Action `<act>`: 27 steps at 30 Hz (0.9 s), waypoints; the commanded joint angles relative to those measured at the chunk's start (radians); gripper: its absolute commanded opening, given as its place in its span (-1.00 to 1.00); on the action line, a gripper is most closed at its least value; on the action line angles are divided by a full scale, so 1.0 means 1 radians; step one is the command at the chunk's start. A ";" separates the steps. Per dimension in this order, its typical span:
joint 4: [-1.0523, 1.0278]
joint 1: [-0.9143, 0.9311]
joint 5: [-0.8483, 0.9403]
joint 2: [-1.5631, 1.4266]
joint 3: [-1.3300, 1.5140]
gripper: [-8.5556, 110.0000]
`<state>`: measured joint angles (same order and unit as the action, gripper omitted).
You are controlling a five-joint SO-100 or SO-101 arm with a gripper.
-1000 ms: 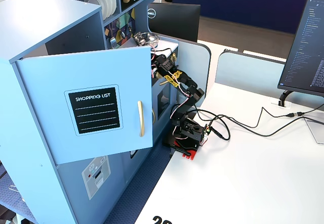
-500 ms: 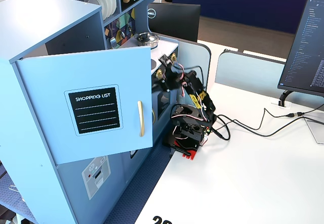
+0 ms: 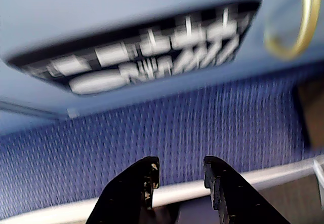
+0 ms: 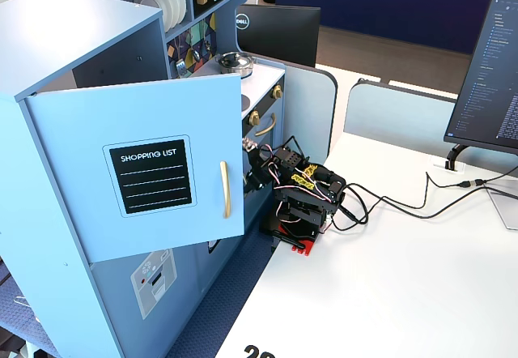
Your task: Pick up the green pineapple from the left cabinet and place it in the gray recipient
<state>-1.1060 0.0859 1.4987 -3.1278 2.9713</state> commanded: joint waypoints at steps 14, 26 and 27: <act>-0.423 -0.097 0.032 -0.051 0.031 -0.78; -0.425 -0.095 0.038 -0.051 0.031 -0.78; -0.425 -0.095 0.038 -0.051 0.031 -0.78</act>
<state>-1.3545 -0.0061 1.5324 -3.1845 3.0005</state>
